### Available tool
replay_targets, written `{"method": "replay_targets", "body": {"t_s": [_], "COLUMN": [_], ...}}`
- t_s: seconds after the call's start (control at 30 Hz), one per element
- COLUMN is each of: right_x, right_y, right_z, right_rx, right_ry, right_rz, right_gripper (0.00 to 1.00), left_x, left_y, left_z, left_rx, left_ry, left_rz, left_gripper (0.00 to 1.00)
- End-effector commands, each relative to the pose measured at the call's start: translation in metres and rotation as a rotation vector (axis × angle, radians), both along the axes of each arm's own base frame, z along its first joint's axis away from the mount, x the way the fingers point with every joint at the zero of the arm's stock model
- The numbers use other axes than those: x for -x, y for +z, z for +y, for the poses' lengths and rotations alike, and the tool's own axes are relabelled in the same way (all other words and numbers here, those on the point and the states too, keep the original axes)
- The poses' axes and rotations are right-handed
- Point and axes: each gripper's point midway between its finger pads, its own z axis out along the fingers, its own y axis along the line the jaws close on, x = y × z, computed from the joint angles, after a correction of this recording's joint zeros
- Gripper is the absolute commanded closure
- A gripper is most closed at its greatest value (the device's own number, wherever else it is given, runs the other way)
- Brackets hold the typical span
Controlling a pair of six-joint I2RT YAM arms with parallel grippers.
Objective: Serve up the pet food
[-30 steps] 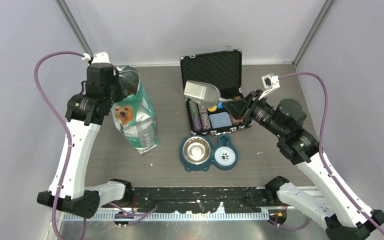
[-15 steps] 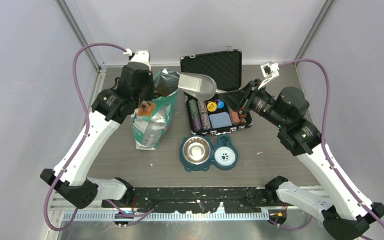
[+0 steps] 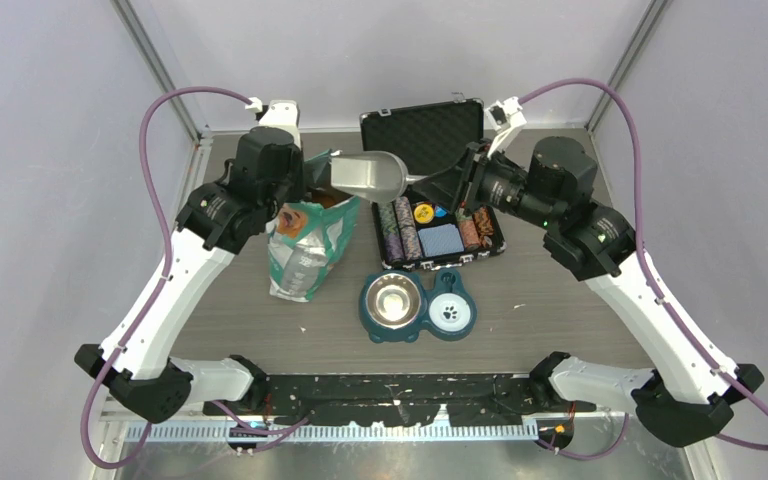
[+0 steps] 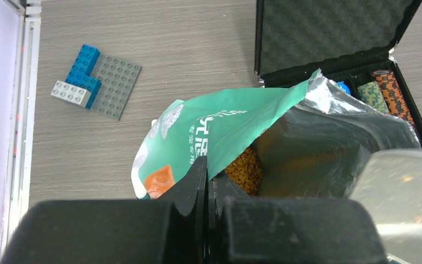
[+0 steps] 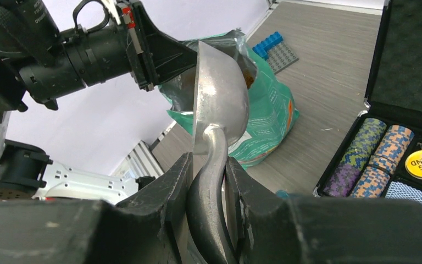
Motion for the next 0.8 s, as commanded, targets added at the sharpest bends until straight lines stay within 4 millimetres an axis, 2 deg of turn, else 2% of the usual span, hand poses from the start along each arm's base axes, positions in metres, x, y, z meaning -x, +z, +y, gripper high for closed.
{"method": "replay_targets", "body": {"t_s": [0.0,0.1,0.13,0.17,0.2,0.23,0.27,0.3,0.33,0.37,0.4,0.43,0.47,0.5,0.63,0.77], "right_x": [0.004,0.002,0.002,0.002,-0.002,0.001,-0.007,-0.004,-0.014,-0.010,-0.019,-0.018,-0.026,-0.026,-0.040,-0.055], "right_y": [0.026,0.017,0.009,0.010,-0.002,0.002,-0.013,-0.008,-0.023,-0.013,-0.023,-0.012,-0.020,-0.015,-0.040,-0.068], "right_z": [-0.001,0.009,0.018,0.016,0.025,0.021,0.029,0.026,0.034,0.031,0.039,0.037,0.042,0.041,0.042,0.044], "right_rx": [0.065,0.152,0.184,0.219,0.276,0.311,0.370,0.400,0.454,0.470,0.507,0.506,0.534,0.533,0.611,0.664], "right_ry": [-0.033,-0.012,0.007,-0.005,0.007,-0.008,-0.003,-0.009,-0.009,-0.007,-0.006,-0.020,-0.033,-0.044,-0.104,-0.175], "right_rz": [-0.069,-0.043,-0.029,-0.036,-0.020,-0.012,0.016,0.030,0.062,0.066,0.090,0.079,0.087,0.080,0.144,0.209], "right_gripper": [0.95,0.95,0.95,0.95,0.95,0.95,0.95,0.95,0.95,0.95,0.95,0.95,0.95,0.95,0.95,0.95], "left_x": [0.003,0.001,0.002,0.003,0.004,0.005,0.007,0.007,0.007,0.008,0.008,0.008,0.008,0.008,0.008,0.011], "left_y": [0.055,0.057,0.058,0.058,0.058,0.057,0.058,0.056,0.055,0.054,0.053,0.052,0.051,0.051,0.051,0.047], "left_z": [-0.008,-0.005,-0.008,-0.013,-0.018,-0.023,-0.026,-0.029,-0.033,-0.036,-0.038,-0.039,-0.039,-0.039,-0.039,-0.050], "left_rx": [0.126,0.128,0.126,0.122,0.115,0.112,0.116,0.112,0.106,0.101,0.099,0.099,0.097,0.096,0.128,0.185], "left_ry": [-0.040,-0.032,-0.056,-0.089,-0.132,-0.159,-0.175,-0.190,-0.206,-0.221,-0.230,-0.234,-0.234,-0.230,-0.217,-0.249], "left_rz": [-0.188,-0.229,-0.239,-0.243,-0.241,-0.237,-0.234,-0.229,-0.225,-0.223,-0.220,-0.214,-0.208,-0.207,-0.214,-0.205], "left_gripper": [1.00,1.00,1.00,1.00,1.00,1.00,1.00,1.00,1.00,1.00,1.00,1.00,1.00,1.00,1.00,1.00]}}
